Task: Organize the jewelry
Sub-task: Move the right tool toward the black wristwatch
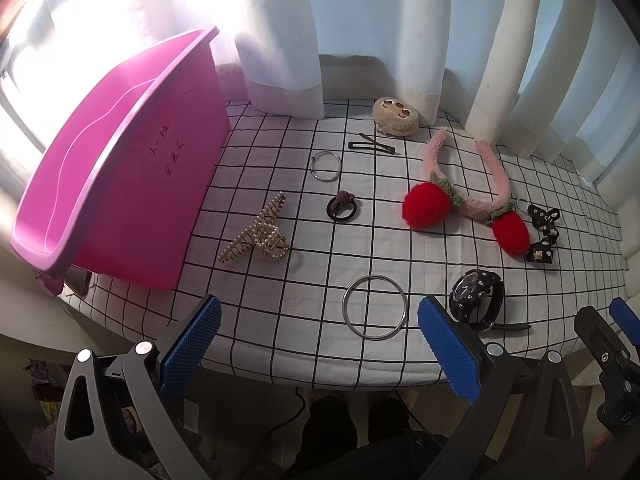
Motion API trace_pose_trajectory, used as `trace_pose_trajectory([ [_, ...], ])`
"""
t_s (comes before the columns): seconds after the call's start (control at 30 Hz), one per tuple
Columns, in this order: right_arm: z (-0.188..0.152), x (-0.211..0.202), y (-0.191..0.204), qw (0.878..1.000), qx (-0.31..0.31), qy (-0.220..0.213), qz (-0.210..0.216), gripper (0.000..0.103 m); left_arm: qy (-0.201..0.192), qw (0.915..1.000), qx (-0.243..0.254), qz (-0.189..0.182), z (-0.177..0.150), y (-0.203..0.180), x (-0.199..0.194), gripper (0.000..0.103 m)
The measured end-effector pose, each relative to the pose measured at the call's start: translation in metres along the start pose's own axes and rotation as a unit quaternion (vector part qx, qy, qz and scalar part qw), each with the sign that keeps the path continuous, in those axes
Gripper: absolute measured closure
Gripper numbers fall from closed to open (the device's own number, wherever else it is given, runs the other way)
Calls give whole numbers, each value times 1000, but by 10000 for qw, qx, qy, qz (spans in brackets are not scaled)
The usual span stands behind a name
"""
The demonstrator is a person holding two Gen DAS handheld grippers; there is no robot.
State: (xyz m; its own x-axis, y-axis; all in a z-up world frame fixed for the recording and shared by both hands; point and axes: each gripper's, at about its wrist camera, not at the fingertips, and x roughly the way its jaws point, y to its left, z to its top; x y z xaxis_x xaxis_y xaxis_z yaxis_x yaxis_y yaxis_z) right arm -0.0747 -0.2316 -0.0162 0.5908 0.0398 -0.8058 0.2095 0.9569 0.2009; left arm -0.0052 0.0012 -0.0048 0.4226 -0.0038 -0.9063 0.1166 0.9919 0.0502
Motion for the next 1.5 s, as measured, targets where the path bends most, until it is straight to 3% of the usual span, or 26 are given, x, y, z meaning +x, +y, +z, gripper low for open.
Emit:
trace_pose_trajectory([
  [0.17, -11, 11, -2, 9998, -21, 168, -133, 9, 190, 9996, -186, -120, -11, 11, 17, 6],
  [0.3, -23, 25, -1, 9994, -124, 311, 17, 9, 298, 9989, -308, -166, -21, 22, 34, 6],
  [0.67, -50, 81, 1, 9984, -367, 429, 69, 9, 146, 9994, 179, -261, -45, 6, 80, 6],
  [0.97, -50, 119, 2, 9971, -650, 348, -171, 9, 86, 9990, 219, -376, -53, -11, 105, 6],
  [1.5, -39, 149, 13, 9961, -775, 321, 272, 9, 8, 9996, 66, -279, -55, -11, 122, 6],
])
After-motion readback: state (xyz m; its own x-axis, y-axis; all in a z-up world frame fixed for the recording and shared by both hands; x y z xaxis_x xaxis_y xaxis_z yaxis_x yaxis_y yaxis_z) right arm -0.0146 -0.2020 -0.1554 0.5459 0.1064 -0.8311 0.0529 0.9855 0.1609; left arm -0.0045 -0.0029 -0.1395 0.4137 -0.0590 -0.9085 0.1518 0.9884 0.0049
